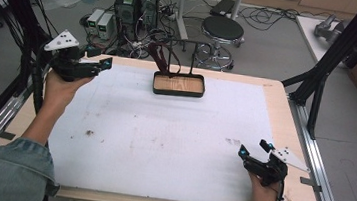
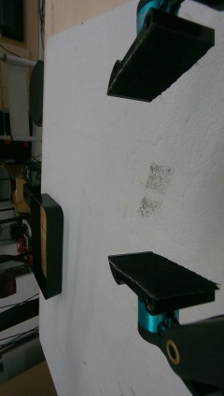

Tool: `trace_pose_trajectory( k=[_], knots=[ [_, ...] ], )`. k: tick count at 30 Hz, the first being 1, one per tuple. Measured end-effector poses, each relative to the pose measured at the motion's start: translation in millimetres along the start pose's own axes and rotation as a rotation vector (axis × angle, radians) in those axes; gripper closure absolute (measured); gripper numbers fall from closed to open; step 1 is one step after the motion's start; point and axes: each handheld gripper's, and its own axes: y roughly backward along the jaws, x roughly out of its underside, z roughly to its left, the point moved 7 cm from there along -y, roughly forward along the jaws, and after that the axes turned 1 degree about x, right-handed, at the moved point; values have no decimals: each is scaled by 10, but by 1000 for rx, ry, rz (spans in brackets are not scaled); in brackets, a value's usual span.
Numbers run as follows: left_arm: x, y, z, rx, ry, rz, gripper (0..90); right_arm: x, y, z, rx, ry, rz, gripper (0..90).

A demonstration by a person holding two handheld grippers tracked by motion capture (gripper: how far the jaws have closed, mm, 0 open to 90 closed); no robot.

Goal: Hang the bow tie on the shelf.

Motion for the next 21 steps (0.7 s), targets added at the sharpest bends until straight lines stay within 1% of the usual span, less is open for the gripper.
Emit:
trace_pose_trajectory(
  k=[4,7,9,11,16,21],
  knots=[
    [70,149,-8,-1,-2,-17,382,-1,1,-3,-1,-2,-2,150],
    [187,229,-14,-8,14,-16,352,-1,0,-11,3,1,-3,150],
    [236,263,-24,-9,24,-19,339,1,3,-8,2,-7,1,150],
    [307,311,-42,-9,24,-22,329,1,4,-10,3,-13,0,150],
    [494,388,-101,-13,24,4,298,-1,4,-15,7,-17,-2,150],
    [667,482,-158,-26,3,20,294,-1,5,-17,7,-19,-2,150]
  ],
)
